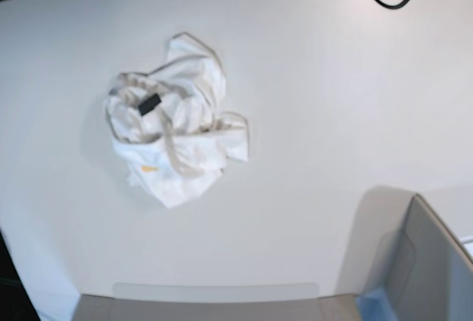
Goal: Layout the t-shirt on the table in an organized manner, then fold the t-shirt properly
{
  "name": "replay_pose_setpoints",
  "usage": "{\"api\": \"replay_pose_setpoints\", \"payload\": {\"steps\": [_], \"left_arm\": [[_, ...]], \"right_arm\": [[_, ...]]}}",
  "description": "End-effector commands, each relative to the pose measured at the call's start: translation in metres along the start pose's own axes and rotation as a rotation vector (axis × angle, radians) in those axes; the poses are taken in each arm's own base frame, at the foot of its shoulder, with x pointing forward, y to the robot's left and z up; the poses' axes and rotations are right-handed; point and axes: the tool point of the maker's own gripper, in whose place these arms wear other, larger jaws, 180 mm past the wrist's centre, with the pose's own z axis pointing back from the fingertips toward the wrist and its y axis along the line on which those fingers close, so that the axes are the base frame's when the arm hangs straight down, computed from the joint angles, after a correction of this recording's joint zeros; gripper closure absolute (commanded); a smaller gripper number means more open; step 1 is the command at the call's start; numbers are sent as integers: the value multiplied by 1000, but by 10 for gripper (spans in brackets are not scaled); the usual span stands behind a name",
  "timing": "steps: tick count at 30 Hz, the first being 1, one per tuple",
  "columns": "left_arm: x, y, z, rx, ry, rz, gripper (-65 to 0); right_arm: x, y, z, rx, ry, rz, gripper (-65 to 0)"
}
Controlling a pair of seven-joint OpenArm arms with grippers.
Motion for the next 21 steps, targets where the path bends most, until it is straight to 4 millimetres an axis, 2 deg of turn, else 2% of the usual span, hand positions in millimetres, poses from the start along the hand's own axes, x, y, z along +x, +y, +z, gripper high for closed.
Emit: {"api": "replay_pose_setpoints", "payload": {"steps": [1, 3, 7, 10, 17, 21], "left_arm": [[13, 3, 5, 4, -40, -9, -1], [27, 0, 6, 0, -76, -5, -1], [41, -3, 8, 3, -110, 9, -1], [43, -6, 9, -4, -116, 12, -2], [75, -14, -9, -12, -227, 42, -2], [89, -30, -17, -49, -271, 68, -3]], "right_arm": [[19, -6, 6, -22, -50, 16, 0], [29, -18, 8, -57, -91, 24, 0], [44, -48, 13, -143, -136, 55, 0], [72, -66, 7, -184, -214, 85, 0], [129, -76, -8, -182, -360, 164, -2], [159, -79, -12, -181, -438, 197, -2]]}}
